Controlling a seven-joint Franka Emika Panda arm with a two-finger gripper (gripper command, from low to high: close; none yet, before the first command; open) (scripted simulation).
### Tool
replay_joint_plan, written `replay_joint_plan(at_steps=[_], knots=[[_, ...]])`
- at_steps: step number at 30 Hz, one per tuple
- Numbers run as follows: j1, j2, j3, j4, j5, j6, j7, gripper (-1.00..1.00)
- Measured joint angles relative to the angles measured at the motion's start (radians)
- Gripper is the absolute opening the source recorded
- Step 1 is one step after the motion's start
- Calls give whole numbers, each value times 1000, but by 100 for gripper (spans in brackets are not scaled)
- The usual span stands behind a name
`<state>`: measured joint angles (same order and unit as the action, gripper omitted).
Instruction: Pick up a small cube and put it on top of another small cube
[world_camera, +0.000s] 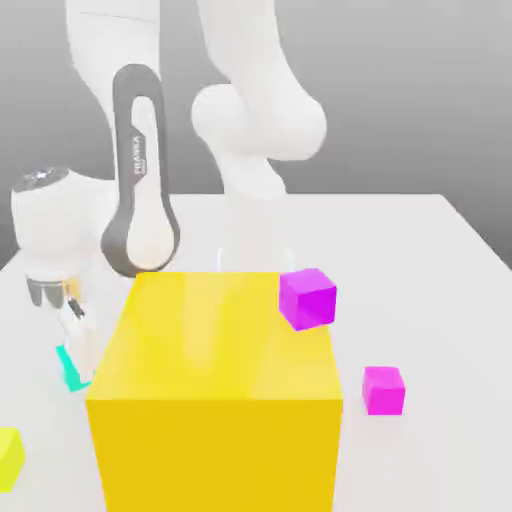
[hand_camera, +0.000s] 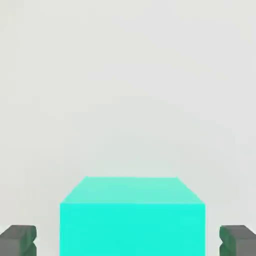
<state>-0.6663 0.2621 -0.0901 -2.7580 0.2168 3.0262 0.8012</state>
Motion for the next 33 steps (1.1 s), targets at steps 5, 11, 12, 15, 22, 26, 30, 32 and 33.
replay_joint_plan(at_steps=[5,11,12,15,22,26,30,32,33], knots=[[-7,-15,1,-4,-22,-13,22,-100],[26,-200,-67,-32,-176,-175,141,-100],[32,-203,-64,-10,-179,-199,159,-100],[52,-174,-53,85,-166,-267,216,-100],[100,-73,-32,337,-154,-419,382,-100],[136,-16,-24,482,-162,-505,488,-100],[139,106,-11,523,-144,-426,501,-100],[138,130,-8,525,-139,-403,499,100],[138,130,-8,525,-139,-403,499,100]])
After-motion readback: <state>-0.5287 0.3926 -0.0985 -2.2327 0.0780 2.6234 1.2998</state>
